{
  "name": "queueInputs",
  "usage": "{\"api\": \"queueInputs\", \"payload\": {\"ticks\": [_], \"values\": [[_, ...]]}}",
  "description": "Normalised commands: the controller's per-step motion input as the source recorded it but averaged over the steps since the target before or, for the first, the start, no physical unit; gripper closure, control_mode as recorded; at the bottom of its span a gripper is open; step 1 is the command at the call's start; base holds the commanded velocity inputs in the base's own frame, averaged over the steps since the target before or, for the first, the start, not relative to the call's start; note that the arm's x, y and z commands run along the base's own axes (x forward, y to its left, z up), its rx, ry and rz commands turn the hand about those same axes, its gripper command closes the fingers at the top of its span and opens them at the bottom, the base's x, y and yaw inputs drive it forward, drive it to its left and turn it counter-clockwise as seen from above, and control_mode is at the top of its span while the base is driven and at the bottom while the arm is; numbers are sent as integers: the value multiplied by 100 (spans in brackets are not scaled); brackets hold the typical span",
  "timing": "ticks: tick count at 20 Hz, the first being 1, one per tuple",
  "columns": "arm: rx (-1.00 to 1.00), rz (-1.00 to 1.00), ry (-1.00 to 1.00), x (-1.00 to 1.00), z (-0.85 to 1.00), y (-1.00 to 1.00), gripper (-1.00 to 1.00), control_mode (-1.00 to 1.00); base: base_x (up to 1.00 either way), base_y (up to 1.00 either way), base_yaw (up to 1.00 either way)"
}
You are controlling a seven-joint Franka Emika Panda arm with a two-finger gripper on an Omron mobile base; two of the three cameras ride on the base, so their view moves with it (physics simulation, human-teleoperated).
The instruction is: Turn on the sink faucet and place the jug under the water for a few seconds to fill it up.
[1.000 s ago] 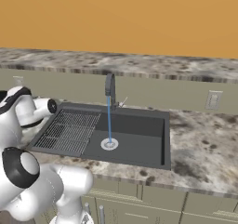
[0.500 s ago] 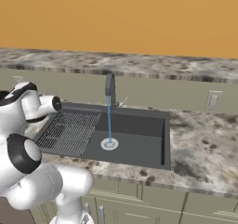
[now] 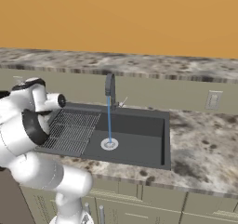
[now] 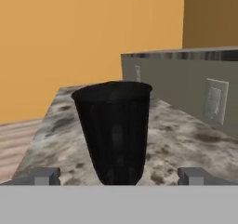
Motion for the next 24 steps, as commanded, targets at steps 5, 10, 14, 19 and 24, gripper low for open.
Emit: {"api": "queueInputs", "payload": {"ticks": [5, 10, 14, 19, 24], "values": [[0, 0, 7, 40, -24, 25, -100, -100, 0, 0, 0], [-2, 0, 9, 21, -8, 32, -100, -100, 0, 0, 0], [-9, 4, 3, -3, 0, 42, -100, -100, 0, 0, 0], [-8, 4, 0, -9, 0, 32, -100, -100, 0, 0, 0], [-8, 5, 0, -8, -4, 22, -100, -100, 0, 0, 0]]}}
